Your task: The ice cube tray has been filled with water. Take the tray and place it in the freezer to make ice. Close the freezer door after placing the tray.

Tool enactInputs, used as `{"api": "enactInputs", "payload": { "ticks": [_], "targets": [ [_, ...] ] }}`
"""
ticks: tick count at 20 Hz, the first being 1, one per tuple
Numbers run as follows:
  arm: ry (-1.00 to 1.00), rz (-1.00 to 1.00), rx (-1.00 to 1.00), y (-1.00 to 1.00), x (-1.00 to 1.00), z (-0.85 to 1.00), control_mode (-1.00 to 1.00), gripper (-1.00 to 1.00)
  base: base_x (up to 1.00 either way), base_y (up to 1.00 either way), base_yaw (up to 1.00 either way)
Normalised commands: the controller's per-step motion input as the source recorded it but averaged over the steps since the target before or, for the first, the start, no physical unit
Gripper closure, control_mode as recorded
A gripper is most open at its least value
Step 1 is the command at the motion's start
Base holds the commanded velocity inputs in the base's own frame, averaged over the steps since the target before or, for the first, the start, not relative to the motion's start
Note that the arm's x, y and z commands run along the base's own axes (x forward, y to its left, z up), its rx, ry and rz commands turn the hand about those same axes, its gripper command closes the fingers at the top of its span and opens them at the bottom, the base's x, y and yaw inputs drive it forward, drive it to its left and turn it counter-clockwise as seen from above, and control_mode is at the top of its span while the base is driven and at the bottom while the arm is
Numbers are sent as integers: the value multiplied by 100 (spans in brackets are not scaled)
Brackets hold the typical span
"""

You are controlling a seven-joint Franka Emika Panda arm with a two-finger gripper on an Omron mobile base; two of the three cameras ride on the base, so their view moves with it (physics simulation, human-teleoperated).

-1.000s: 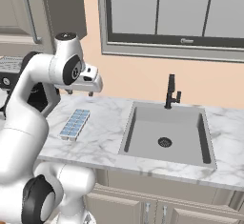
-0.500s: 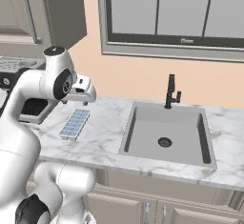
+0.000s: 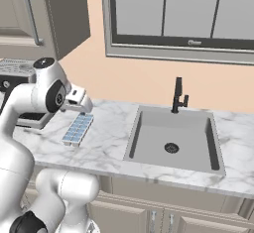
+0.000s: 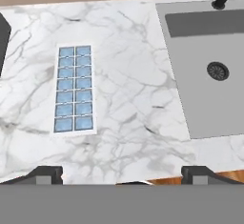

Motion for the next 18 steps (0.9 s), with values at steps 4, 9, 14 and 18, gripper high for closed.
{"api": "enactInputs", "payload": {
  "ticks": [4,9,14,18],
  "targets": [
    [-2,-16,0,0,11,-14,-100,-100,0,0,0],
    [8,-13,6,0,30,-33,-100,-100,0,0,0],
    [8,-9,10,0,31,-17,-100,-100,0,0,0],
    [3,-8,5,2,39,-17,-100,-100,0,0,0]
  ]
}}
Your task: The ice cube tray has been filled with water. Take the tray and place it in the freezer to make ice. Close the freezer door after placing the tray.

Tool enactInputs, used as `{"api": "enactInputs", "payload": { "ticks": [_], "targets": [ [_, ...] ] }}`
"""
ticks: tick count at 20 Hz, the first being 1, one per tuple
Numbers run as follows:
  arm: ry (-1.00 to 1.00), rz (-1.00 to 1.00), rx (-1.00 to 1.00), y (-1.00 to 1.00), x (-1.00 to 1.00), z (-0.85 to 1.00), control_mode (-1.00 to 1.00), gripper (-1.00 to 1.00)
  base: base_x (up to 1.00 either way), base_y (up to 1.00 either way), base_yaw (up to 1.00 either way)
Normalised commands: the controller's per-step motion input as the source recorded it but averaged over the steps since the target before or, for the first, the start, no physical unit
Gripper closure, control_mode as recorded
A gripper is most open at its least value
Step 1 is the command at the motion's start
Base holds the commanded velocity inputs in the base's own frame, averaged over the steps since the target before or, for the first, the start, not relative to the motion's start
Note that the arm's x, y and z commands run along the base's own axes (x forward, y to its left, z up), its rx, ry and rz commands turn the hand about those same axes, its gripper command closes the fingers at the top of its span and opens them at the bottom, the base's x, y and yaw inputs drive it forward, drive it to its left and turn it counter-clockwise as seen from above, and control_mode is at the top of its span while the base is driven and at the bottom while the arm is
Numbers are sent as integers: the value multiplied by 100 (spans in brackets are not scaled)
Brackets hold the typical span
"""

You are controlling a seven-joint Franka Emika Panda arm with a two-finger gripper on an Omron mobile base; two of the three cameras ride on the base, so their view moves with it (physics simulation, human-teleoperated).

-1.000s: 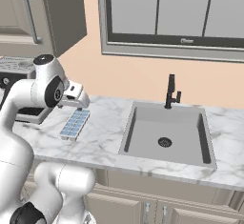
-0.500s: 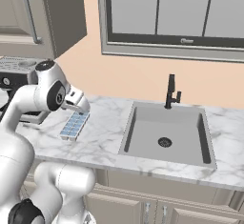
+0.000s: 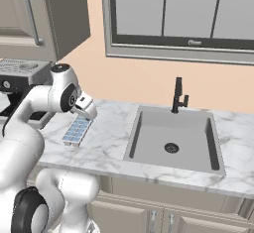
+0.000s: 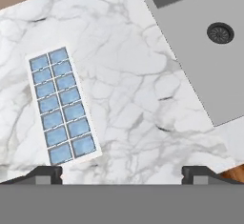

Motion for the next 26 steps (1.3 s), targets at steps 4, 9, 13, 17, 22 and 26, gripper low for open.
{"api": "enactInputs", "payload": {
  "ticks": [4,9,13,17,22,26],
  "targets": [
    [0,-7,1,7,56,-13,-100,-100,0,0,0],
    [0,-1,0,0,42,-6,-100,-100,0,0,0],
    [0,0,0,0,42,-12,-100,-100,0,0,0],
    [0,0,0,3,50,-23,-100,-100,0,0,0],
    [0,0,0,0,51,-18,-100,-100,0,0,0],
    [0,0,0,2,48,-19,-100,-100,0,0,0]
  ]
}}
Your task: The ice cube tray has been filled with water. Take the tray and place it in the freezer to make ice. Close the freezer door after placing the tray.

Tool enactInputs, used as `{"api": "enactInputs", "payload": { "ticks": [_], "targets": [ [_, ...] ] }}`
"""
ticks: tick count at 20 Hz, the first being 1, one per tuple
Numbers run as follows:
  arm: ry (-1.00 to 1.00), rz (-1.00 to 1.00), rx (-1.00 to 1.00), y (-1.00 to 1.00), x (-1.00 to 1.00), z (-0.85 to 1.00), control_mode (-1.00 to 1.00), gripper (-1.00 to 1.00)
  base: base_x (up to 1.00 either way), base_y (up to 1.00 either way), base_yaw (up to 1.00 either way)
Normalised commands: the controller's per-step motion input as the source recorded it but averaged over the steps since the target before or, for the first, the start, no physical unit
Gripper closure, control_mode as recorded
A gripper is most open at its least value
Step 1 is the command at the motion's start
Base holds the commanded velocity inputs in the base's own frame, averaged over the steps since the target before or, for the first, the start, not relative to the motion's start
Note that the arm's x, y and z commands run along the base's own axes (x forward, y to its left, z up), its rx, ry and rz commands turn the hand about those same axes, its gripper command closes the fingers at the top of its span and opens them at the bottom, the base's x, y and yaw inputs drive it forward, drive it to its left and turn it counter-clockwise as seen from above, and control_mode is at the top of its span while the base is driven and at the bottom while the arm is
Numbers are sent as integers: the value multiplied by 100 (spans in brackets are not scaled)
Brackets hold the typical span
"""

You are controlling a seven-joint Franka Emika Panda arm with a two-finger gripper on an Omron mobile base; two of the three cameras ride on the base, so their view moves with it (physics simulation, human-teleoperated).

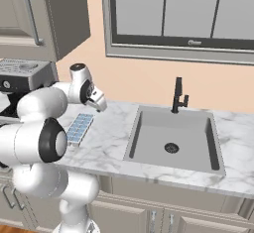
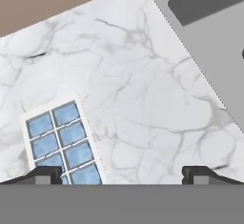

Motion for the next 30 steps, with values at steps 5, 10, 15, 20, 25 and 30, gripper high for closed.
{"api": "enactInputs", "payload": {
  "ticks": [5,10,15,20,25,30],
  "targets": [
    [4,0,0,9,32,-37,-100,-100,0,0,0],
    [5,0,0,11,28,-41,-100,-100,0,0,0],
    [6,0,0,8,36,-32,-100,-100,0,0,0],
    [7,0,0,8,38,-34,-100,-100,0,0,0],
    [6,0,0,10,44,-38,-100,-100,0,0,0],
    [2,0,0,10,50,-31,-100,-100,0,0,0]
  ]
}}
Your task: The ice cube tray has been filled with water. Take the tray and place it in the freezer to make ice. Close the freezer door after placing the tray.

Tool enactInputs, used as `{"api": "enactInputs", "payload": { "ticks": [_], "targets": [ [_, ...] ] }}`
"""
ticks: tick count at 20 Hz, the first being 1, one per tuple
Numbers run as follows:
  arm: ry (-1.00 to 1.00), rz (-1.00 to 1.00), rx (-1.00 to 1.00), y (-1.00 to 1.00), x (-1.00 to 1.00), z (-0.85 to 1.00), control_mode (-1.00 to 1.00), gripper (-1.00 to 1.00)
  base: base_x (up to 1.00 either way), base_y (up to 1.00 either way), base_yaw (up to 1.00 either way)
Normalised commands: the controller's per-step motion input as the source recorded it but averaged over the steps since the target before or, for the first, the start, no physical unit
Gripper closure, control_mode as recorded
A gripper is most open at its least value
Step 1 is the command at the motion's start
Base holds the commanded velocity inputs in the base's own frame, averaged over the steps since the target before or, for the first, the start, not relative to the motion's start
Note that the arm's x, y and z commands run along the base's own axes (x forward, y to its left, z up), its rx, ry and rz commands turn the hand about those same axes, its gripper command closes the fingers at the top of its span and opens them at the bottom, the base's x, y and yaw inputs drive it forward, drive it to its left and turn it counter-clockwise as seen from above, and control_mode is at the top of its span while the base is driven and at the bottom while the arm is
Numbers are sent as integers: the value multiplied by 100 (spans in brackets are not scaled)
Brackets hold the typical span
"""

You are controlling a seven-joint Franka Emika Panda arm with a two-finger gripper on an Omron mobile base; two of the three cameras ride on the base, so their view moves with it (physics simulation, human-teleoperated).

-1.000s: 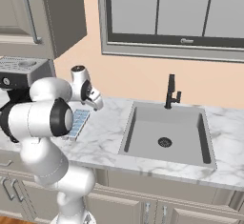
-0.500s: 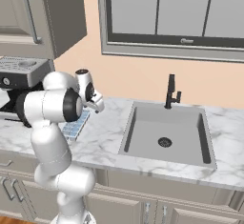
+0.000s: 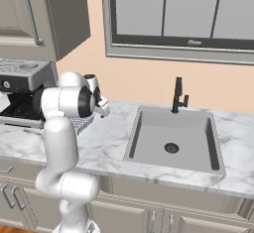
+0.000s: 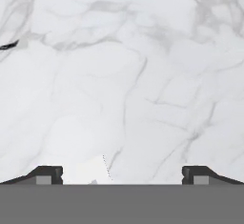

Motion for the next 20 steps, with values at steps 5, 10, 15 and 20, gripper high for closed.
{"api": "enactInputs", "payload": {
  "ticks": [5,10,15,20],
  "targets": [
    [0,0,0,7,46,-26,-100,-100,0,0,0],
    [0,0,0,6,39,-27,-100,-100,0,0,0],
    [0,0,0,9,16,-53,-100,-100,0,0,0],
    [0,0,0,19,-28,-62,-100,-100,0,0,0]
  ]
}}
